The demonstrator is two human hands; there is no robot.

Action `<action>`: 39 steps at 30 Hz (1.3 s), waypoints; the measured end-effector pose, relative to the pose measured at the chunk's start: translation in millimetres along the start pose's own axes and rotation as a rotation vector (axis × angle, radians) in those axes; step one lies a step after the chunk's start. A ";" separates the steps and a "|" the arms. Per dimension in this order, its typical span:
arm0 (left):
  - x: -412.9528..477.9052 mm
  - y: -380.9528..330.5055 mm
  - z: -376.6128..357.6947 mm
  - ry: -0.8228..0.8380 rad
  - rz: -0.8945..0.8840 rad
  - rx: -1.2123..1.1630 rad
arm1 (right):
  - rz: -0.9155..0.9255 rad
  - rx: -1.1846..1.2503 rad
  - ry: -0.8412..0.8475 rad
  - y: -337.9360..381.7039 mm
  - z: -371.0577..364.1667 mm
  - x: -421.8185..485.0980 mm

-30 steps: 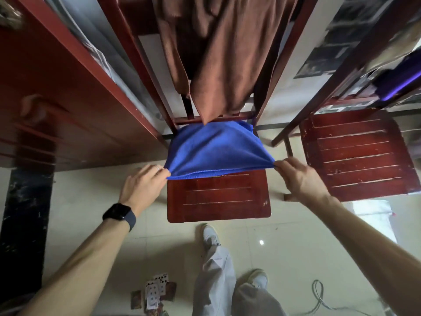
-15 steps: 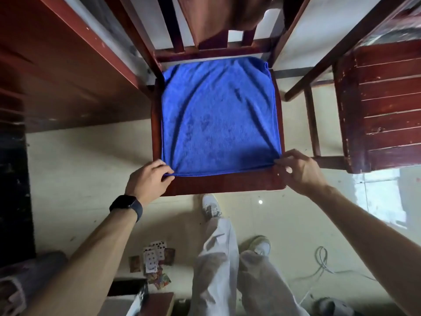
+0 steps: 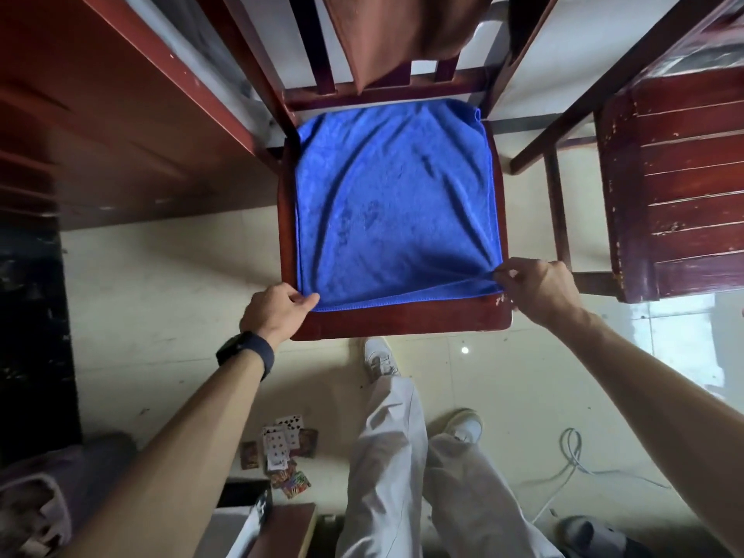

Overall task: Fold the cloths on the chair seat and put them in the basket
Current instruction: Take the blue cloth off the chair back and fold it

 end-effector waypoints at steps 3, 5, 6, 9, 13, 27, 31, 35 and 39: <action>-2.6 3.0 -9.8 -0.041 0.096 -0.245 | -0.179 0.255 0.015 -5.2 -8.9 -8.2; -4.5 5.2 -13.6 -0.041 0.182 -0.420 | -0.312 0.433 -0.021 -11.8 -13.1 -11.6; -4.8 7.4 -15.8 -0.034 0.225 -0.482 | -0.375 0.505 -0.046 -14.2 -15.9 -12.7; -0.4 13.3 -22.8 -0.065 0.277 -0.507 | -0.497 0.540 -0.081 -15.9 -23.5 -14.3; -2.0 7.3 -25.8 -0.166 0.281 -0.356 | -0.558 0.471 -0.130 -9.6 -29.1 -15.4; -9.0 -8.7 -38.4 -0.239 0.323 -0.369 | -0.522 0.332 -0.136 3.9 -43.8 -17.3; -5.4 -4.3 -35.0 -0.168 0.355 -0.404 | -0.546 0.579 -0.120 5.5 -37.1 -30.7; -30.1 -4.6 -18.7 -0.011 0.332 -0.781 | -0.632 0.985 -0.158 3.7 -12.8 -53.2; -81.8 -5.9 45.8 0.013 0.306 -1.177 | -0.588 1.349 -0.190 18.1 49.6 -88.5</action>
Point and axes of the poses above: each hand's wrist, its own x-axis towards the middle knuckle, its own z-axis out of the back of the hand, y = z × x, the point moved 4 cm from there along x, towards the middle knuckle
